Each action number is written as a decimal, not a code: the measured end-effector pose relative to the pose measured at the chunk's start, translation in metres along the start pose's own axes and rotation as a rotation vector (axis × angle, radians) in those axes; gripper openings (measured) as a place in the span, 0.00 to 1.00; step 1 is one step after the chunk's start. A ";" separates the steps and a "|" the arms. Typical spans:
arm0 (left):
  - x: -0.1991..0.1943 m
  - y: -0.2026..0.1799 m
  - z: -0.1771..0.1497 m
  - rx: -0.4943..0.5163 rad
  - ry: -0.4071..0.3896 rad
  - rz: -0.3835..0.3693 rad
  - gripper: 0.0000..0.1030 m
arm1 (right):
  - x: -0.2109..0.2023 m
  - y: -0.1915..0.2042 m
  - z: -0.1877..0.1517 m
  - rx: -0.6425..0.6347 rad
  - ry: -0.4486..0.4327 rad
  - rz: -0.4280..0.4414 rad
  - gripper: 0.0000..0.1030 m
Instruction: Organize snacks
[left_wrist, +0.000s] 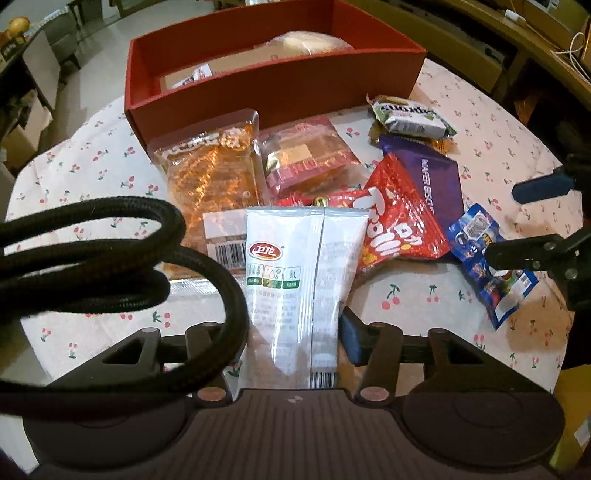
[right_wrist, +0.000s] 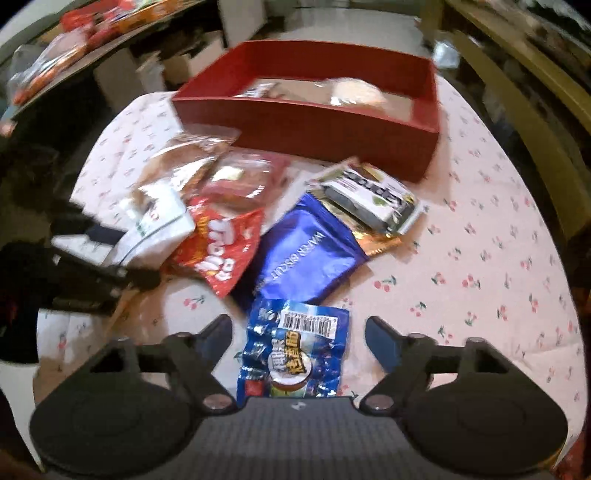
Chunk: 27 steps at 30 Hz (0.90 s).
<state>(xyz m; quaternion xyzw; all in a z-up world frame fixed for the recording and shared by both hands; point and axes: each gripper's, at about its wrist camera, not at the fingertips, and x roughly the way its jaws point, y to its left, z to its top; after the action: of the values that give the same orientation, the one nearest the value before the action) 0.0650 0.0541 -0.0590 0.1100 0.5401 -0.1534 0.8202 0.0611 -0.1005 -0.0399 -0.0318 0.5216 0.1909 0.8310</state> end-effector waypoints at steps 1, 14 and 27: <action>0.001 0.000 0.000 -0.001 0.004 -0.004 0.58 | 0.004 0.002 0.000 0.003 0.013 0.007 1.00; 0.000 -0.003 -0.003 0.017 -0.001 0.001 0.57 | 0.018 0.033 -0.020 -0.158 0.041 -0.110 0.95; -0.028 -0.004 0.000 -0.034 -0.089 -0.013 0.54 | -0.019 0.045 -0.012 -0.202 -0.123 -0.215 0.95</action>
<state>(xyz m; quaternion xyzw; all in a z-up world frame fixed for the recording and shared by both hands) 0.0526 0.0538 -0.0334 0.0856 0.5061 -0.1545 0.8442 0.0282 -0.0674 -0.0219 -0.1588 0.4414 0.1540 0.8696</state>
